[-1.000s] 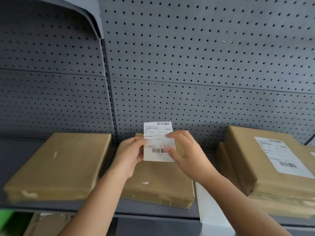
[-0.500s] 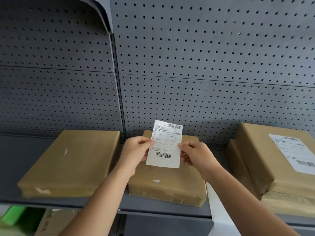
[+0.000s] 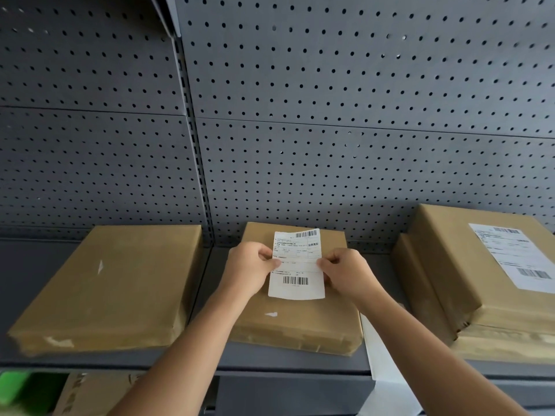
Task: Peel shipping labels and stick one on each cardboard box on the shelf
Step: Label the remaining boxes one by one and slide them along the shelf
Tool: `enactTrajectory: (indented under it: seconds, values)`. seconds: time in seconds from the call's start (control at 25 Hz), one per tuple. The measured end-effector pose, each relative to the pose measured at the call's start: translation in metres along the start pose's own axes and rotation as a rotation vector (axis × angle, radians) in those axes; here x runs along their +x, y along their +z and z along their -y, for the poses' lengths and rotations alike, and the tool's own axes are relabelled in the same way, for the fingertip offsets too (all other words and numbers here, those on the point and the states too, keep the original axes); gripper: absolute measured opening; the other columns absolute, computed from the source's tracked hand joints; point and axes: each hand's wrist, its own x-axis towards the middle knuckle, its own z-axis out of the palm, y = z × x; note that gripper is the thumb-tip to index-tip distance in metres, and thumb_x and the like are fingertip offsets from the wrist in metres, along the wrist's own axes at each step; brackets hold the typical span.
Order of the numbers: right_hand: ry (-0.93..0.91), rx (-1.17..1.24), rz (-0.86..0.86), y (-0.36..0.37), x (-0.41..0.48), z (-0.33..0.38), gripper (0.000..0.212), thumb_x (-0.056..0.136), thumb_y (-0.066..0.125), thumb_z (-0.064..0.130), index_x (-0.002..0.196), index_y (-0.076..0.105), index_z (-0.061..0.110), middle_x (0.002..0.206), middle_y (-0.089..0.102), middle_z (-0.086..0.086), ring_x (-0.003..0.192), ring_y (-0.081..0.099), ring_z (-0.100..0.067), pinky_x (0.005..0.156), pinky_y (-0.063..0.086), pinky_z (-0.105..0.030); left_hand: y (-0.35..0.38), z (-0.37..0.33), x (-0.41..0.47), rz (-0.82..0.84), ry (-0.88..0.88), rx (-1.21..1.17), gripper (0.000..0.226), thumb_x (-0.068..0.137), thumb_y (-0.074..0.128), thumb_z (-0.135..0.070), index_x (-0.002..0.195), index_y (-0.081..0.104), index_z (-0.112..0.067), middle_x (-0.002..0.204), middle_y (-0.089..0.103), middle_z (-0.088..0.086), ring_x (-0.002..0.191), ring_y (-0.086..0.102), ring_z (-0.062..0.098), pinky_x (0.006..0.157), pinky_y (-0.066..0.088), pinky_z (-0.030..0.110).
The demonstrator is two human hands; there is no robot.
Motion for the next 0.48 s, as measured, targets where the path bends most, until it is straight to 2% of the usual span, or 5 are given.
enactTrajectory:
  seconds: [0.08,0.2,0.28,0.4,0.48]
  values:
    - [-0.004,-0.041,-0.003,0.003,0.002,-0.002,0.022,0.094,0.059,0.026,0.088,0.068,0.007,0.081,0.075,-0.004,0.082,0.072,-0.030,0.071,0.059,-0.041,0.003,-0.001,0.001,-0.008,-0.002,0.050,0.029,0.088,0.079,-0.026,0.113,0.073,-0.013,0.089,0.069,-0.005,0.081,0.062,0.011,0.058,0.039,0.012]
    - [-0.015,-0.086,-0.010,0.005,0.005,-0.002,0.023,0.093,0.058,0.021,0.088,0.064,0.000,0.085,0.075,-0.012,0.072,0.070,-0.029,0.061,0.054,-0.037,0.008,0.001,0.002,-0.027,-0.009,0.103,0.029,0.087,0.080,-0.027,0.110,0.067,-0.015,0.079,0.060,-0.012,0.080,0.062,0.012,0.062,0.043,0.022]
    - [-0.028,-0.120,-0.013,0.007,0.006,-0.001,0.023,0.092,0.058,0.018,0.085,0.061,-0.003,0.086,0.073,-0.015,0.066,0.064,-0.023,0.059,0.051,-0.034,0.011,0.003,0.003,-0.040,-0.015,0.135,0.028,0.087,0.080,-0.028,0.107,0.065,-0.017,0.081,0.060,-0.010,0.082,0.063,0.014,0.064,0.045,0.026]
    - [-0.053,-0.200,-0.013,0.012,0.008,0.001,0.021,0.092,0.057,0.019,0.084,0.060,0.000,0.083,0.071,-0.012,0.074,0.070,-0.030,0.062,0.058,-0.042,0.014,0.003,0.004,-0.037,-0.004,0.188,0.025,0.087,0.079,-0.027,0.104,0.063,-0.017,0.086,0.065,-0.006,0.076,0.063,0.012,0.057,0.044,0.025]
    - [-0.070,-0.255,-0.019,0.015,0.008,0.000,0.019,0.090,0.055,0.020,0.082,0.059,0.003,0.081,0.069,-0.010,0.074,0.069,-0.032,0.056,0.056,-0.040,0.016,0.003,0.005,-0.037,0.008,0.219,0.023,0.088,0.078,-0.026,0.102,0.062,-0.017,0.092,0.068,-0.002,0.077,0.064,0.013,0.059,0.048,0.027]
